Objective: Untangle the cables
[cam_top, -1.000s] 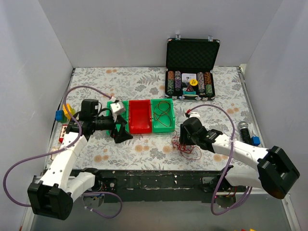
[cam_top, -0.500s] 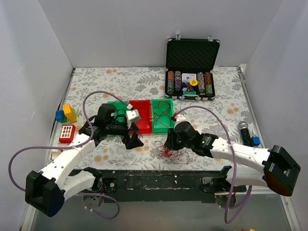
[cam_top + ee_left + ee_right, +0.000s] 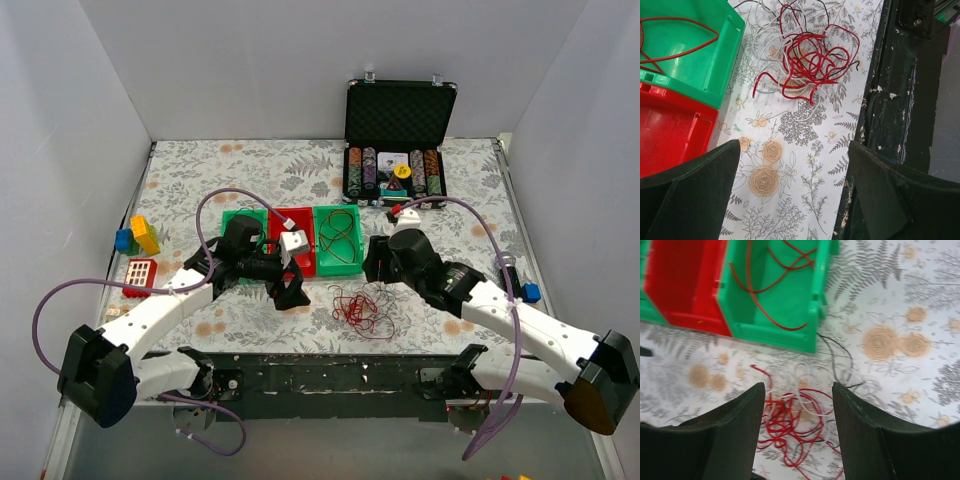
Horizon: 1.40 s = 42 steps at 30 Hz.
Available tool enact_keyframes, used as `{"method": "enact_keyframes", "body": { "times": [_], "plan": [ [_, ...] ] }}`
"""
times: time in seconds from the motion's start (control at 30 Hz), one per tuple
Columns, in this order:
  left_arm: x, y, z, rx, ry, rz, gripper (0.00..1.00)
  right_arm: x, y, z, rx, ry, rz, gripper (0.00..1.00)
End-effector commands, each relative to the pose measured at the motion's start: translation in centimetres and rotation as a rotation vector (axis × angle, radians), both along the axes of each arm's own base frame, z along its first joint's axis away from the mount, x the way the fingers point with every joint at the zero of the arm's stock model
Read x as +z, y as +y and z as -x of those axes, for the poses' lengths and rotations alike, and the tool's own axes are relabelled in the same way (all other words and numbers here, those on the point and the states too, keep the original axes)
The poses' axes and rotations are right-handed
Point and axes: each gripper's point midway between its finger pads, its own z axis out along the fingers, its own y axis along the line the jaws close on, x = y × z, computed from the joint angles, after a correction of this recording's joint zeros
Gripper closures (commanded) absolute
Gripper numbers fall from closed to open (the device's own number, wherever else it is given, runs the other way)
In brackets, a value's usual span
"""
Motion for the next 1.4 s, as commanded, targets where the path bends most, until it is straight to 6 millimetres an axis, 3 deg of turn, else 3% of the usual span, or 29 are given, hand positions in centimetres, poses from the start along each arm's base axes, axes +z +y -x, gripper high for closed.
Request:
{"method": "enact_keyframes", "body": {
  "times": [0.0,0.1,0.4,0.5,0.57,0.67,0.7,0.87,1.0,1.07,1.2,1.37],
  "plan": [
    [1.9,-0.7,-1.0,-0.003,-0.085,0.029,0.1,-2.3,-3.9,-1.6,-0.087,-0.012,0.206,0.35],
    [1.8,-0.7,-0.9,-0.009,-0.095,0.025,0.1,-4.2,-4.3,-2.3,-0.072,0.018,0.23,0.34],
    [2.6,-0.6,-1.5,-0.006,-0.151,0.016,0.09,-6.0,-3.5,-3.9,-0.025,0.012,0.234,0.37],
    [3.1,-0.6,-1.7,-0.002,-0.164,0.021,0.09,-5.8,-2.7,-4.4,0.011,-0.012,0.223,0.46],
    [3.3,-0.5,-2.0,0.007,-0.177,0.019,0.09,-5.5,-2.3,-4.6,0.028,-0.023,0.211,0.62],
    [3.5,-0.3,-2.2,0.023,-0.195,0.011,0.09,-3.8,-2.1,-4.9,0.027,-0.058,0.185,0.97],
    [3.6,-0.2,-2.2,0.028,-0.204,0.01,0.09,-2.8,-1.9,-4.9,0.032,-0.079,0.169,0.99],
    [4.9,-0.1,-3.0,0.086,-0.239,0.033,0.06,5.3,-1.1,-4.0,0.092,-0.24,0.037,0.99],
    [7.6,-0.6,-4.1,0.115,-0.281,0.076,0.02,11.8,1.6,-0.5,0.315,-0.326,-0.142,0.99],
    [9.3,-1.0,-4.4,0.103,-0.316,0.106,0.02,13.3,2.7,1.1,0.41,-0.315,-0.204,0.99],
    [12.2,-1.7,-3.8,0.032,-0.39,0.167,0.02,14.3,4.4,3.5,0.539,-0.278,-0.292,0.99],
    [12.9,-2.7,-1.9,-0.074,-0.329,0.226,0.02,16.5,6.2,5.3,0.642,-0.309,-0.401,0.99]
  ]
}}
